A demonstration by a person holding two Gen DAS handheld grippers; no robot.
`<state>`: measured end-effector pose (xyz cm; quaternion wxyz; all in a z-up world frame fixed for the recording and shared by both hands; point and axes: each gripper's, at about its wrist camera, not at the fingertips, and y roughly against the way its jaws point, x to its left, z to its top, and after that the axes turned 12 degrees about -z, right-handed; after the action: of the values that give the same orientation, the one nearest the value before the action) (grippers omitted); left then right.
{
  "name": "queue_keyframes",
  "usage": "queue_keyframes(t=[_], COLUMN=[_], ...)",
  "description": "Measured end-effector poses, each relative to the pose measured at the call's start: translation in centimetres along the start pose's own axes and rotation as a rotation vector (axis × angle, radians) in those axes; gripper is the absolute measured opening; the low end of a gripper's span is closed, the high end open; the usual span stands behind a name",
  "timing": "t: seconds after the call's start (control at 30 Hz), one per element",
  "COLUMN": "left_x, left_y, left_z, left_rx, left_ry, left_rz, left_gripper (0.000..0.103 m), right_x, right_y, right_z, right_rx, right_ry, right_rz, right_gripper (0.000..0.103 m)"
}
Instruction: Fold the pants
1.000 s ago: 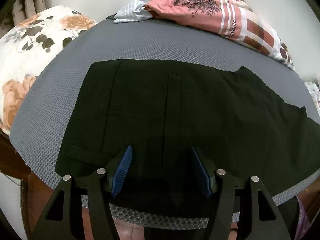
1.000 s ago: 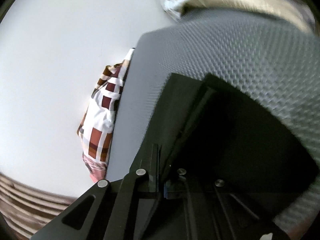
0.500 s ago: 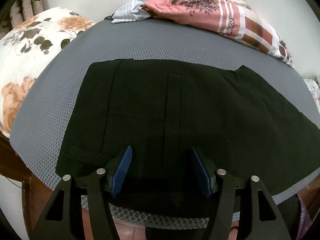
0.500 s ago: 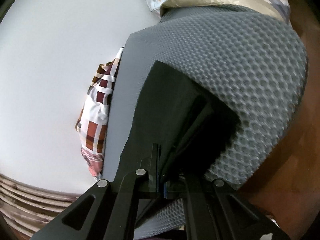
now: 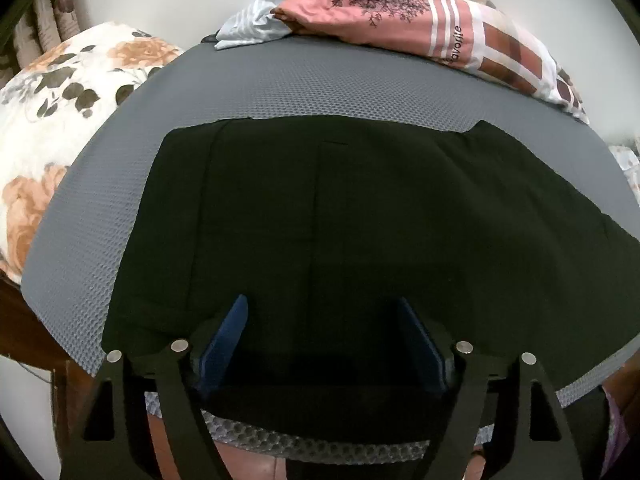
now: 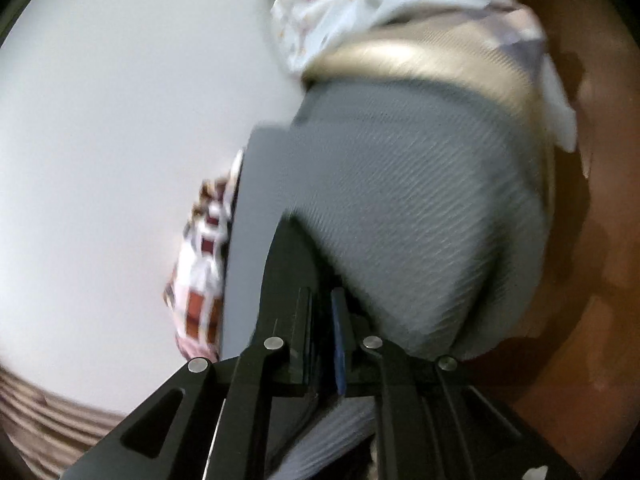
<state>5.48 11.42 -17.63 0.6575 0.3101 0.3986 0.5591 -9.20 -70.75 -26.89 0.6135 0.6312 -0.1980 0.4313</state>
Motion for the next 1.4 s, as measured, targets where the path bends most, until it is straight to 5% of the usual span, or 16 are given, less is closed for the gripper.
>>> queue_keyframes(t=[0.13, 0.33, 0.47, 0.77, 0.9, 1.07, 1.4], left_x=[0.0, -0.1, 0.0, -0.2, -0.2, -0.3, -0.3], left_y=[-0.1, -0.2, -0.1, -0.1, -0.1, -0.1, -0.1], left_z=[0.0, 0.0, 0.0, -0.3, -0.4, -0.5, -0.6], left_rx=[-0.001, -0.014, -0.019, -0.035, -0.041, -0.048, -0.055], left_ry=[0.006, 0.016, 0.028, 0.024, 0.021, 0.012, 0.010], left_rz=[-0.002, -0.013, -0.025, -0.027, -0.030, -0.032, -0.040], left_gripper=[0.080, 0.083, 0.083, 0.087, 0.088, 0.089, 0.091], right_x=[-2.4, -0.6, 0.2, 1.3, 2.8, 4.0, 4.1], right_y=[3.2, 2.6, 1.2, 0.3, -0.5, -2.2, -2.1], right_z=[1.5, 0.7, -0.4, -1.7, -2.0, -2.8, -3.1], right_rx=[-0.091, -0.030, 0.019, 0.034, 0.029, 0.075, 0.042], right_ry=[-0.059, 0.043, 0.076, 0.095, 0.146, 0.214, 0.215], right_rz=[0.007, 0.026, -0.005, 0.005, -0.053, -0.127, -0.133], right_gripper=[0.012, 0.014, 0.032, 0.044, 0.044, 0.015, 0.017])
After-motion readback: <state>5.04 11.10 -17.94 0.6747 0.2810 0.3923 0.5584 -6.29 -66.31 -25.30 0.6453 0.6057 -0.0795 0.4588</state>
